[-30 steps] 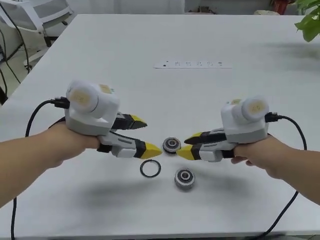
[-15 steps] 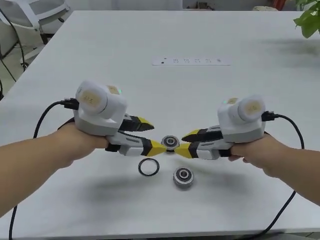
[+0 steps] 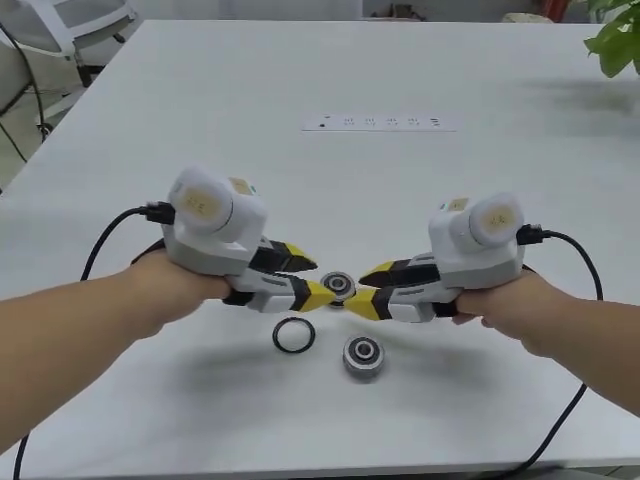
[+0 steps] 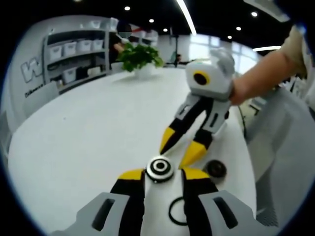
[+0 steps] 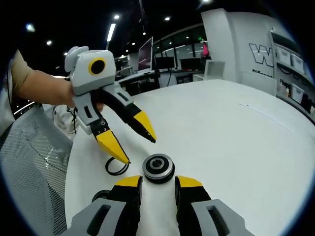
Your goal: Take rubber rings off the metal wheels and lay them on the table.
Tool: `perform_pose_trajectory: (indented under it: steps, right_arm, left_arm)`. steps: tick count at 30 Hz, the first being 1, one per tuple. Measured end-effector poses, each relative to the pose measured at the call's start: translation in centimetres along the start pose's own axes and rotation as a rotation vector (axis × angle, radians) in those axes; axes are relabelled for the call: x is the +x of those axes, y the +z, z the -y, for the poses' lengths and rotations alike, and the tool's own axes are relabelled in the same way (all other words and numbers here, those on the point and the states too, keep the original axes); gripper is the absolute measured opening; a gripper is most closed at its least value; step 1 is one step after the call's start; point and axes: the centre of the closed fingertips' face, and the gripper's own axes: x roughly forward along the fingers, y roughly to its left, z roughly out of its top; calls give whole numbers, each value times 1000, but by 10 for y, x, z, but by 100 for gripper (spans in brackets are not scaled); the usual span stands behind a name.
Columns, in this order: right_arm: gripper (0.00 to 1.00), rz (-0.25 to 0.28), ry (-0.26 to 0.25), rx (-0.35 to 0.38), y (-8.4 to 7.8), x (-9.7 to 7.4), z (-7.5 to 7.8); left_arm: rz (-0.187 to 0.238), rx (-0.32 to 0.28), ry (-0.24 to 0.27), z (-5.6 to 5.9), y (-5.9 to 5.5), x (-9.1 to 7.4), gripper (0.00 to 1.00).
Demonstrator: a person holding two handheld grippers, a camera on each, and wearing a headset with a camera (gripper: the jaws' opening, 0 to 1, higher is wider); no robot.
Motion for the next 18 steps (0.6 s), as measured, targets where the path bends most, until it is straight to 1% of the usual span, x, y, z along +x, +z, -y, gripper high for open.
perform_pose_trajectory:
  steps: [13, 18]
  right_arm:
    - [24, 5, 2, 2, 0, 0, -1]
    - [24, 4, 2, 1, 0, -1, -1]
  left_arm:
    - [-20, 12, -3, 4, -1, 14, 25]
    - [-31, 16, 8, 0, -3, 18, 21]
